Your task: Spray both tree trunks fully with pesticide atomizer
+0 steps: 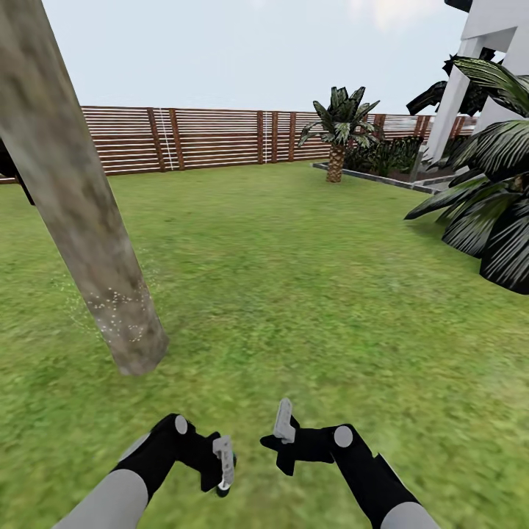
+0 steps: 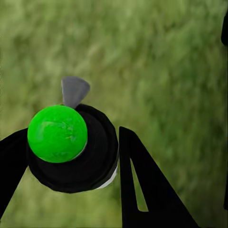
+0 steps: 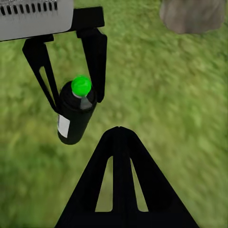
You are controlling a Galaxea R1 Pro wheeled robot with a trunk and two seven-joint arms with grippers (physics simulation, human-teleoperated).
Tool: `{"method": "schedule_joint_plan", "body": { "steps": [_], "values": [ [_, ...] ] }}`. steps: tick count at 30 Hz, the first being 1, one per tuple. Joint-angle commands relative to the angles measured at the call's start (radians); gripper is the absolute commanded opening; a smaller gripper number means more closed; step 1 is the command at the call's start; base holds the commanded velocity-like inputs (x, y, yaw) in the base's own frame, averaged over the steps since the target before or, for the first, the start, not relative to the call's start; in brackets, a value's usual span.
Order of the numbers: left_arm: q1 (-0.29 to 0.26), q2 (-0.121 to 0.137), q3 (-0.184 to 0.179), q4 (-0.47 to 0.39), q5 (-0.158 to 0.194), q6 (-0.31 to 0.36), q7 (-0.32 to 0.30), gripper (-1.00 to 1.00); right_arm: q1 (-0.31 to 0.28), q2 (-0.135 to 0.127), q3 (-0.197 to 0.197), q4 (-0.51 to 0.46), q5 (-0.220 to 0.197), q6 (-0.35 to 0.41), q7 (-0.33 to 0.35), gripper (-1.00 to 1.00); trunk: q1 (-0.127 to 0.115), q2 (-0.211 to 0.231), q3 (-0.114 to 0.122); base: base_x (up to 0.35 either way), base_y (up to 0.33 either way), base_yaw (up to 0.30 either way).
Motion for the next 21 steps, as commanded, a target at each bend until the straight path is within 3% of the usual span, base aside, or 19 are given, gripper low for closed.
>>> {"method": "schedule_joint_plan", "body": {
  "steps": [1, 5, 6, 7, 21],
  "values": [
    [-0.001, -0.007, 0.001, -0.002, -0.007, -0.004, -0.002, -1.00, 0.000, 0.000, -0.001, -0.001, 0.010, -0.008, 0.001, -1.00, 0.000, 0.000, -0.001, 0.000, 0.000, 0.000],
    [-0.001, -0.023, 0.000, -0.004, -0.009, -0.004, 0.001, -1.00, 0.000, 0.001, -0.001, -0.001, 0.010, -0.008, 0.001, -1.00, 0.000, 0.000, -0.001, 0.000, 0.000, 0.000],
    [-0.001, -0.034, 0.001, -0.011, -0.007, -0.004, 0.057, -1.00, 0.000, 0.001, -0.001, -0.001, 0.010, -0.008, 0.001, -1.00, 0.000, 0.000, -0.001, 0.000, 0.000, 0.000],
    [-0.001, -0.040, 0.001, -0.014, -0.006, -0.005, 0.063, -1.00, 0.000, 0.002, -0.001, -0.001, 0.010, -0.008, 0.001, -1.00, 0.000, 0.000, -0.001, 0.000, 0.000, 0.000],
    [-0.001, -0.070, 0.001, -0.015, -0.004, -0.016, 0.059, -1.00, 0.000, 0.000, -0.001, -0.001, 0.010, -0.009, 0.001, -1.00, 0.000, 0.000, -0.001, 0.000, 0.000, 0.000]
  ]
}}
